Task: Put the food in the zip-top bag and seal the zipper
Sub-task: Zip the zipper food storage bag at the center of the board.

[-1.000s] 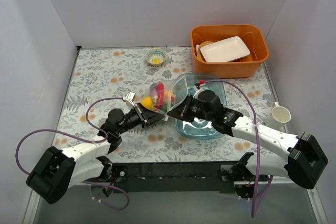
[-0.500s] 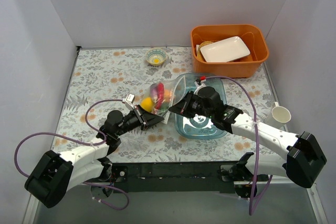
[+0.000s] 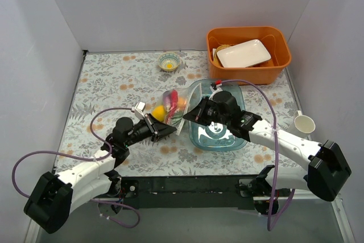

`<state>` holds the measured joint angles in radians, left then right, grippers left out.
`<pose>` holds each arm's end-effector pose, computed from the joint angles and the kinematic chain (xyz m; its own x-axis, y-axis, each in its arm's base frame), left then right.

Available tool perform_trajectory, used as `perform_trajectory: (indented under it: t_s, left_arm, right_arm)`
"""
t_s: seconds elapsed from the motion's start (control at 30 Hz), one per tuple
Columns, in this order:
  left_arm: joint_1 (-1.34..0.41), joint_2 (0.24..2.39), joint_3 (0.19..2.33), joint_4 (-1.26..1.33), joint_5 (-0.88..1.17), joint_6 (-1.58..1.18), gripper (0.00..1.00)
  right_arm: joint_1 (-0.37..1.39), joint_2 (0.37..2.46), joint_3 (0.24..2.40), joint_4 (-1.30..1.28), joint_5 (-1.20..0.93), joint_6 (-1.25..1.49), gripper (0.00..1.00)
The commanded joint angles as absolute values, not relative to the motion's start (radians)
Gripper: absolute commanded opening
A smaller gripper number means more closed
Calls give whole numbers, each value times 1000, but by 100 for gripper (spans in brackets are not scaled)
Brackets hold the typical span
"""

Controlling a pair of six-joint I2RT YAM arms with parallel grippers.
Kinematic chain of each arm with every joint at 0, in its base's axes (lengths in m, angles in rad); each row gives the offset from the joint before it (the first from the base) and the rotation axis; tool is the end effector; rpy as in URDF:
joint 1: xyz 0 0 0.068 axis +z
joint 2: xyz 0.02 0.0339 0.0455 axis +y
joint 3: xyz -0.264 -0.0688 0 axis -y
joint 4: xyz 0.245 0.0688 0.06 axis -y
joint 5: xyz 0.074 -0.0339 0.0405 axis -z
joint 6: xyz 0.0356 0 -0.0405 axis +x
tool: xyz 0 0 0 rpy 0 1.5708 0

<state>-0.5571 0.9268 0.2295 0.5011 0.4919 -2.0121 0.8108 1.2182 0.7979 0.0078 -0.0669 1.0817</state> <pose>0.1534 -0.1154 0.1927 -0.7062 -0.4990 0.5022 -0.5166 -0.1217 -0.8475 0.1893 0.2027 0.2722 -0.8054 0.4311 -0.4068 -0.1158 0.5586 0.8213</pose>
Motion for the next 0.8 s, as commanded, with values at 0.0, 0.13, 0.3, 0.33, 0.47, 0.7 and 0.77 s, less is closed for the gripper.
perform_trajectory:
  t_s: [0.0,0.13,0.3,0.33,0.47,0.7,0.77]
  left_arm:
    - [-552,847,317,251,477,-2024,0]
    - [-552,807,327,186,451,-2002,0]
    - [-552,784,311,170,442,-2010,0]
    - [-552,782,313,166,440,-2008,0]
    - [-551,782,336,138,431,-1987,0]
    - [-551,772,367,65,408,-1948,0]
    - [-551,765,373,49,405,-1936,0]
  right_arm:
    - [781,1244,896,2,8,1000,5]
    - [779,1236,878,-14,-23,1003,5]
    - [769,1236,876,-9,-38,1012,5]
    - [769,1236,876,17,-38,1014,5]
    - [761,1238,884,18,-38,1014,5]
    - [739,1253,908,-43,-22,992,6]
    - [727,1250,900,-40,-23,996,6]
